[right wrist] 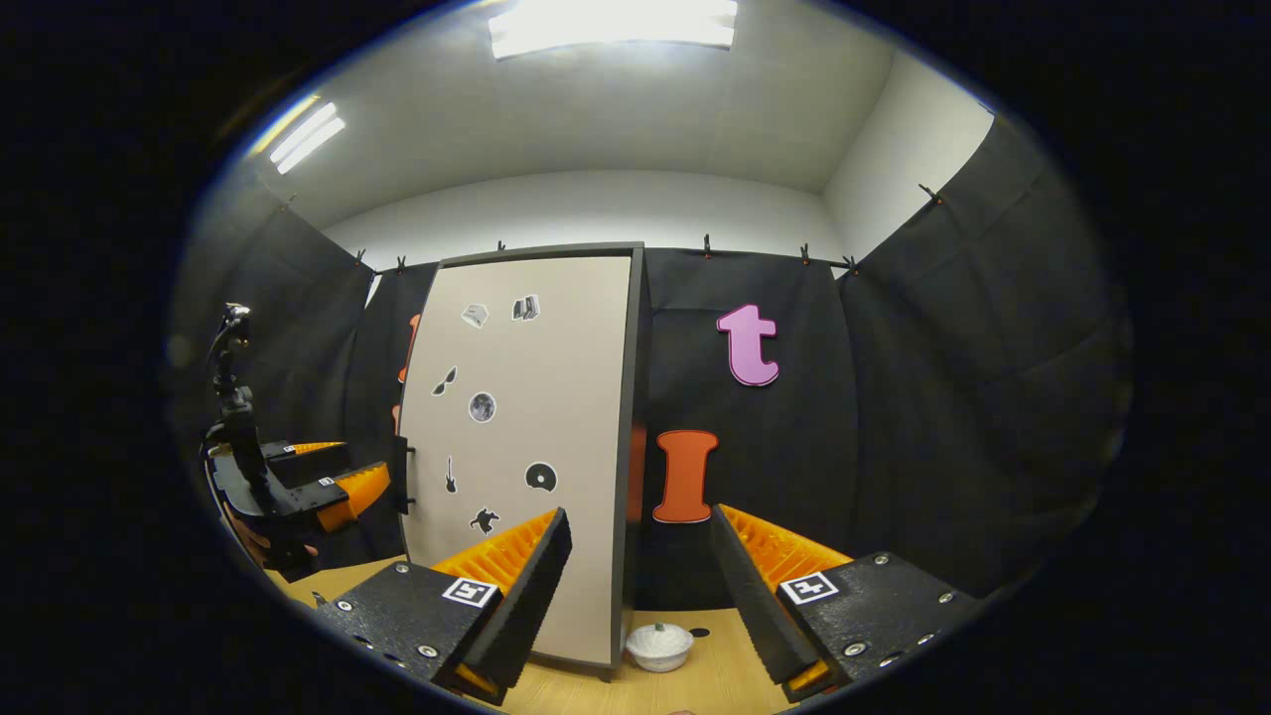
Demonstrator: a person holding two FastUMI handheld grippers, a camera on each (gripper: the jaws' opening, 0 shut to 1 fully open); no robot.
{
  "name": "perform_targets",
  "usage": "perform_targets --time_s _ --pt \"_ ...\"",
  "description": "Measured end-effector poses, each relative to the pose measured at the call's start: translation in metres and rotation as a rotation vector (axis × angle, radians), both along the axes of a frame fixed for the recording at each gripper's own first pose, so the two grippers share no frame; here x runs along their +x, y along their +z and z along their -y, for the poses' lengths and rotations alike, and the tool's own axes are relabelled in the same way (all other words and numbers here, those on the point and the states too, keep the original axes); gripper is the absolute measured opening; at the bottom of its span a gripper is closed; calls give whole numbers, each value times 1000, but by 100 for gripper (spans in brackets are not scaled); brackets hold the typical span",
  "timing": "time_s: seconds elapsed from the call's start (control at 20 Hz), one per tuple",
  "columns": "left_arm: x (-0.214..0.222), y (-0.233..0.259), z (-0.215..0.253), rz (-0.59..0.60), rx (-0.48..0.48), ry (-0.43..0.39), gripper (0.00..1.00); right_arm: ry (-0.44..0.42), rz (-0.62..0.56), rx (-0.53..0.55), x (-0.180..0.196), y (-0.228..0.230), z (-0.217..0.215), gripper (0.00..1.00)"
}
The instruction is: Open the cabinet door with the right hand, grasp the bottle in the cabinet with the left hand and place it on the coaster, then close the cabinet door with the right hand.
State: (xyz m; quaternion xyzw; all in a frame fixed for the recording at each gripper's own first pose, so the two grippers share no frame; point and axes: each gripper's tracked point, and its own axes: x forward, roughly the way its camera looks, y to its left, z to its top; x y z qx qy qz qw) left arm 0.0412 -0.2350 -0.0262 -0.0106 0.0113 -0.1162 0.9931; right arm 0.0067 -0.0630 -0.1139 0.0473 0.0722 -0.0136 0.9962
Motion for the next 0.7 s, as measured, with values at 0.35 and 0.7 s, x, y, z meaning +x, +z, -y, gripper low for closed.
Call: perform_targets --time_s 0.35,0.7 --pt "6 56 -77 -8 -94 84 95 10 52 -49 -2 35 -13 89" --pt "-2 62 -123 -4 -44 145 99 41 94 -42 0 46 -40 93"
